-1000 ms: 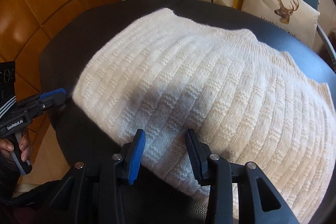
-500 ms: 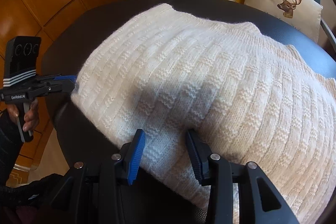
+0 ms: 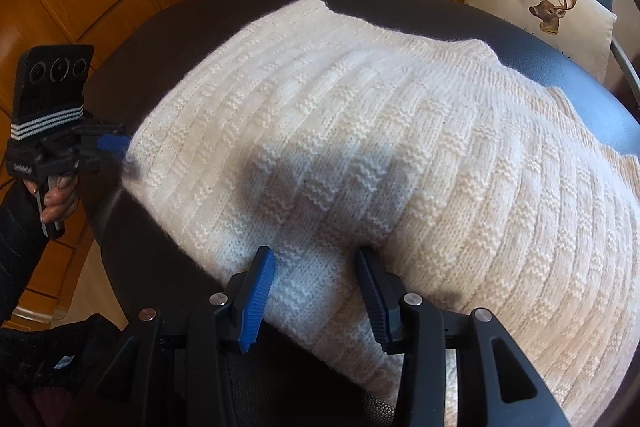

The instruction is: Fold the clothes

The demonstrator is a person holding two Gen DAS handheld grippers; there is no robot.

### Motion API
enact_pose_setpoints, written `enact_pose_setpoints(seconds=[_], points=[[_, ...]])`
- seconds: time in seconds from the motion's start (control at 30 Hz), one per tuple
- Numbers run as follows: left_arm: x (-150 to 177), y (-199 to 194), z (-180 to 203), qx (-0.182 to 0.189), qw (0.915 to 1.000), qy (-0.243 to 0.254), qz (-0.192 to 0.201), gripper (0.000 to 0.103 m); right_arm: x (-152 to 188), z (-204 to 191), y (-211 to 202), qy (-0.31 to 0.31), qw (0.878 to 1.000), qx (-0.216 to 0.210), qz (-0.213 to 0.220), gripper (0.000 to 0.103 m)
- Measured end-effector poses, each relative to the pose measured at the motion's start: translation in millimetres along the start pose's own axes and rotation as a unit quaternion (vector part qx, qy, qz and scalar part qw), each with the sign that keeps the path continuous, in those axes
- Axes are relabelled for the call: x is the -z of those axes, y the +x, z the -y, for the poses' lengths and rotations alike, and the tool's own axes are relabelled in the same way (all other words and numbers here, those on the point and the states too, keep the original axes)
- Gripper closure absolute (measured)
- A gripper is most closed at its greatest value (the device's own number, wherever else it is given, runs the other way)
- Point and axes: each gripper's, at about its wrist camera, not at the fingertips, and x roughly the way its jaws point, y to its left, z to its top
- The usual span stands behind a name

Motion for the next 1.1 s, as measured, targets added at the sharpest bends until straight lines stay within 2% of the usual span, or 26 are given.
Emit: enact_pose_setpoints(seconds=[0.07, 0.13, 0.23, 0.3, 0.33, 0.4, 0.47, 0.5, 0.57, 0.6, 0.67, 0.73, 0.8, 0.87, 0.93, 1.0, 1.03, 1.1], points=[[-4, 2, -10, -0.004, 1.0, -0.007, -0.006, 0.072, -1, -1, 2, 0.0, 1.0, 0.003, -0.002, 0.058], [-7, 6, -15, 0.015, 0.9997, -0.014, -0.016, 0.068, -3, -2, 3, 0.001, 1.0, 0.005, -0.003, 0.058], [-4, 9, -13, 0.064, 0.9971, -0.007, -0.041, 0.068, -5, -3, 5, 0.002, 1.0, 0.007, -0.005, 0.058], [-1, 15, 1, 0.094, 0.9938, 0.013, -0.058, 0.062, -6, -3, 6, 0.003, 1.0, 0.008, -0.006, 0.058], [1, 17, 7, 0.095, 0.9929, 0.024, -0.067, 0.057, -6, -3, 6, 0.004, 1.0, 0.009, -0.007, 0.058], [4, 17, 14, 0.099, 0.9913, 0.036, -0.079, 0.056, -8, -4, 8, 0.005, 1.0, 0.01, -0.008, 0.057], [5, 7, 19, 0.105, 0.9912, 0.042, -0.07, 0.056, -9, -4, 9, 0.006, 1.0, 0.012, -0.009, 0.057], [6, 4, 18, 0.095, 0.9923, 0.045, -0.065, 0.056, -10, -5, 9, 0.007, 1.0, 0.012, -0.01, 0.057], [8, 6, 13, 0.053, 0.9951, 0.049, -0.068, 0.056, -11, -5, 11, 0.007, 1.0, 0.013, -0.01, 0.057], [10, 12, 7, 0.038, 0.9954, 0.04, -0.079, 0.056, -11, -5, 11, 0.007, 1.0, 0.014, -0.01, 0.056], [10, 17, -2, 0.053, 0.9964, 0.006, -0.066, 0.056, -12, -6, 13, 0.008, 1.0, 0.015, -0.01, 0.056], [5, 18, -2, 0.047, 0.9977, -0.007, -0.047, 0.056, -13, -7, 14, 0.008, 1.0, 0.016, -0.01, 0.055], [2, 23, 2, 0.048, 0.9979, -0.006, -0.042, 0.056, -13, -7, 15, 0.008, 1.0, 0.016, -0.01, 0.055], [1, 31, 10, 0.059, 0.9963, -0.002, -0.062, 0.056, -14, -7, 16, 0.008, 1.0, 0.016, -0.01, 0.055], [2, 31, 26, 0.076, 0.9939, 0.03, -0.074, 0.056, -13, -7, 17, 0.008, 1.0, 0.014, -0.01, 0.055], [0, 18, 32, 0.086, 0.9934, 0.047, -0.061, 0.062, -12, -6, 18, 0.009, 1.0, 0.01, -0.008, 0.055], [-1, 12, 32, 0.08, 0.994, 0.05, -0.055, 0.07, -11, -5, 18, 0.011, 1.0, 0.006, -0.006, 0.055], [2, 11, 23, 0.02, 0.9959, 0.055, -0.07, 0.078, -11, -3, 19, 0.016, 1.0, 0.0, -0.003, 0.054]])
